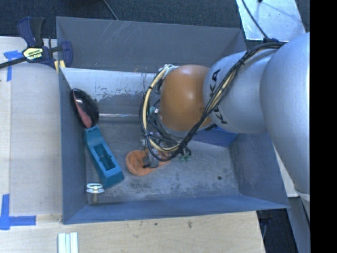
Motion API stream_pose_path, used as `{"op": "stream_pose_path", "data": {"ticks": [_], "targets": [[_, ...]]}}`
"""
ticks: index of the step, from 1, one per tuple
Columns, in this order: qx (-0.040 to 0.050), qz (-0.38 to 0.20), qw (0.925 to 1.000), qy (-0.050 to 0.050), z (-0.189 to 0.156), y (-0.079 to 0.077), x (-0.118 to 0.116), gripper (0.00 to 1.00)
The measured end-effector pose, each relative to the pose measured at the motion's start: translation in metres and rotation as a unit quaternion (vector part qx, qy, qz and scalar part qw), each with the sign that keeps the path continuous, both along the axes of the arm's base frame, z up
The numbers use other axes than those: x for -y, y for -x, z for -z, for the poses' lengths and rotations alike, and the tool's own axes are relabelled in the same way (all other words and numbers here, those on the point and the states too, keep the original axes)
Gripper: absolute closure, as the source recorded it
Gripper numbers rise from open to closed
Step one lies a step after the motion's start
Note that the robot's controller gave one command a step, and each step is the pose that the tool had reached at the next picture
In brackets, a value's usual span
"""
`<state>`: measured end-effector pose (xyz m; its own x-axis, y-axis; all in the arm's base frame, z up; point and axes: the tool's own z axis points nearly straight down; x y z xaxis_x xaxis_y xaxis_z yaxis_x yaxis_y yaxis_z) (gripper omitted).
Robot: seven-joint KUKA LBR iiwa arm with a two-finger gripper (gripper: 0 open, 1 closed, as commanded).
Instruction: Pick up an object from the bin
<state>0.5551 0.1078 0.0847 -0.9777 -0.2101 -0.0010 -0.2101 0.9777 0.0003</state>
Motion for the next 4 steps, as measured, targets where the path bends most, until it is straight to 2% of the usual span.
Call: {"op": "stream_pose_path", "data": {"ticks": [1, 2, 3, 4], "targets": [[0.0, 0.0, 1.0, 0.0, 0.0, 0.0, 0.0, 1.0], [0.0013, 0.004, 1.0, 0.0, -0.094, -0.031, -0.008, 1.0], [0.0012, 0.004, 1.0, 0.0, -0.094, -0.031, -0.007, 1.0], [0.0014, 0.003, 1.0, 0.0, -0.196, -0.042, -0.034, 1.0]]}}
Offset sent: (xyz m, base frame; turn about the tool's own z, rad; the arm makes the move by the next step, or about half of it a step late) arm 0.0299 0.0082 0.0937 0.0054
